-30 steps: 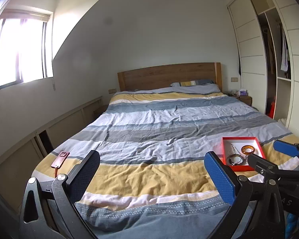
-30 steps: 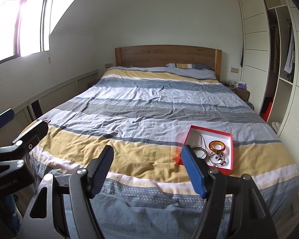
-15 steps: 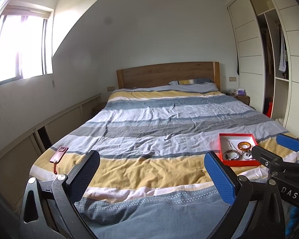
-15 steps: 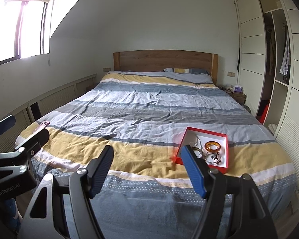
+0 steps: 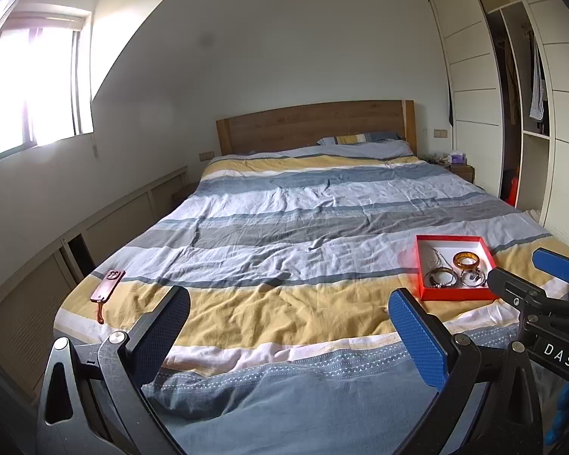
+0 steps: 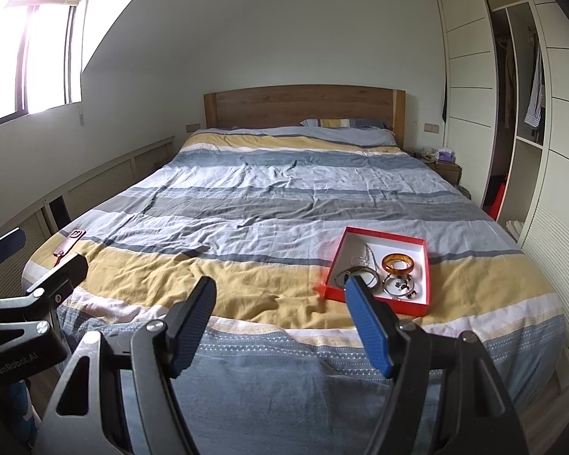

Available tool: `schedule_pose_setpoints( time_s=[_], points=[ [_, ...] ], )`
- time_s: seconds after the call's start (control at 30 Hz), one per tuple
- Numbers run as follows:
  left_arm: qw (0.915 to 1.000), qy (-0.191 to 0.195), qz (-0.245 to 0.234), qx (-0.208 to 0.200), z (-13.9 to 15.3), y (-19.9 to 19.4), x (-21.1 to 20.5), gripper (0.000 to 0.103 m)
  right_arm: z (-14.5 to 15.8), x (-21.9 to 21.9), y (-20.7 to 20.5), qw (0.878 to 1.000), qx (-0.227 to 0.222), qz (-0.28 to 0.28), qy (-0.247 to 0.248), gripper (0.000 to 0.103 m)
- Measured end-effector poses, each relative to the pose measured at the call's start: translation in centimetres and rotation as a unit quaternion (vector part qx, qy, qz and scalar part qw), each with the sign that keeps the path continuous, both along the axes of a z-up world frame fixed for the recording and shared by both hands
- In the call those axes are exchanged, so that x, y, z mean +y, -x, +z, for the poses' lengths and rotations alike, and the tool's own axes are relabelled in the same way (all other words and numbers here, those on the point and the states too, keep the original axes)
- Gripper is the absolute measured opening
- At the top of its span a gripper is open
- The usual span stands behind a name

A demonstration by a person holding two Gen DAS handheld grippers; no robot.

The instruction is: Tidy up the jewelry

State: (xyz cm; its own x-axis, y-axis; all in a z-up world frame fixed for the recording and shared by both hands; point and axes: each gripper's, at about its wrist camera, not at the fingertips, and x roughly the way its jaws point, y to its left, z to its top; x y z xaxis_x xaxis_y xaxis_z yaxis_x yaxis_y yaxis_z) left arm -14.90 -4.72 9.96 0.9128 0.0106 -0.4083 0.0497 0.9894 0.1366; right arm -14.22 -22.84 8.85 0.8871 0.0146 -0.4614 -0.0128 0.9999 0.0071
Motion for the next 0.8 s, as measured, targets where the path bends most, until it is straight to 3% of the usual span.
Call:
schedule_pose_setpoints(
  time_s=[0.8],
  points=[
    [0.9994, 0.004, 0.001, 0.035, -1.7, -1.5, 0.0, 0.102, -1.1, -0.4, -0.9, 1.000, 0.018, -0.009, -0.003, 0.069]
  ],
)
